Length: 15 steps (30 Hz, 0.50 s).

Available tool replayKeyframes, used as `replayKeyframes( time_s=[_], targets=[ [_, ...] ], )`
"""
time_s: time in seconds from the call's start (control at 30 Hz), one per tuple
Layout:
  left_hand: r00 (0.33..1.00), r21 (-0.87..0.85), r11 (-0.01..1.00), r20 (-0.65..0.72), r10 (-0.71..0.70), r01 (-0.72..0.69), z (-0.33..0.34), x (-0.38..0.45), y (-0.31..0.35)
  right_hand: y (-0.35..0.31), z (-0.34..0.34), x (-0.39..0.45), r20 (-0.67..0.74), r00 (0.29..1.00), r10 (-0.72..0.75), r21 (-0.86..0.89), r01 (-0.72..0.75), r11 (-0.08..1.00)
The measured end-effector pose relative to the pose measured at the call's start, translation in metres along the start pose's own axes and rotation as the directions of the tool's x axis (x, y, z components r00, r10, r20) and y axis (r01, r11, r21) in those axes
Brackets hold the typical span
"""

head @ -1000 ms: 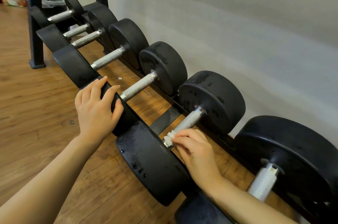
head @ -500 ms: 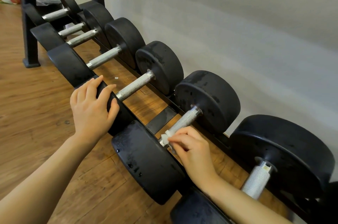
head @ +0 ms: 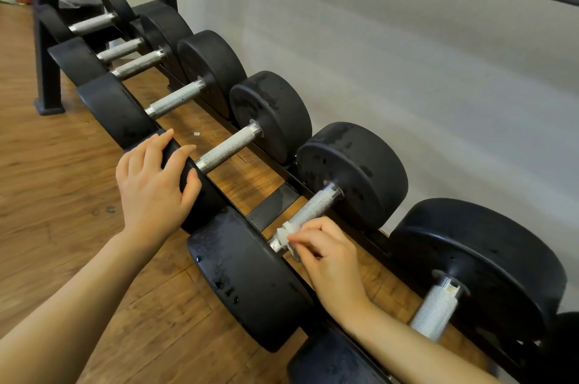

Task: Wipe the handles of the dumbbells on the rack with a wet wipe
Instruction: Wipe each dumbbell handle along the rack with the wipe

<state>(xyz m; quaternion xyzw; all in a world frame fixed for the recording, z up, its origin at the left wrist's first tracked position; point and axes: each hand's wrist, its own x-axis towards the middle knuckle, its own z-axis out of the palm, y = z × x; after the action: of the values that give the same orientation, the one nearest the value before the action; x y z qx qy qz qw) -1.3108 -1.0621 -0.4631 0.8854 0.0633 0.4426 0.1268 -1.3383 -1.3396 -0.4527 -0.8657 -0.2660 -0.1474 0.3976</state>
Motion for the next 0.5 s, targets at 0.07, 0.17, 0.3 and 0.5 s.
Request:
replayKeyframes(
  time_s=[0.07, 0.17, 0.3, 0.5],
  targets=[
    [1.0, 0.0, 1.0, -0.005, 0.0, 0.0, 0.0, 0.0, 0.0, 0.003, -0.005, 0.006, -0.074, 0.995, 0.066, 0.025, -0.065, 0.998],
    [1.0, 0.005, 1.0, -0.013, 0.004, -0.004, 0.001, 0.0, -0.001, 0.011, -0.013, 0.015, -0.204, 0.966, 0.157, 0.012, -0.158, 0.987],
    [1.0, 0.003, 1.0, -0.014, -0.001, 0.001, 0.001, 0.0, 0.0, 0.007, -0.006, 0.006, -0.065, 0.996, 0.068, -0.041, -0.07, 0.997],
    [1.0, 0.005, 1.0, -0.003, 0.001, -0.001, 0.0, 0.0, -0.001, 0.008, -0.008, 0.012, -0.139, 0.989, 0.05, -0.045, -0.057, 0.997]
  ],
)
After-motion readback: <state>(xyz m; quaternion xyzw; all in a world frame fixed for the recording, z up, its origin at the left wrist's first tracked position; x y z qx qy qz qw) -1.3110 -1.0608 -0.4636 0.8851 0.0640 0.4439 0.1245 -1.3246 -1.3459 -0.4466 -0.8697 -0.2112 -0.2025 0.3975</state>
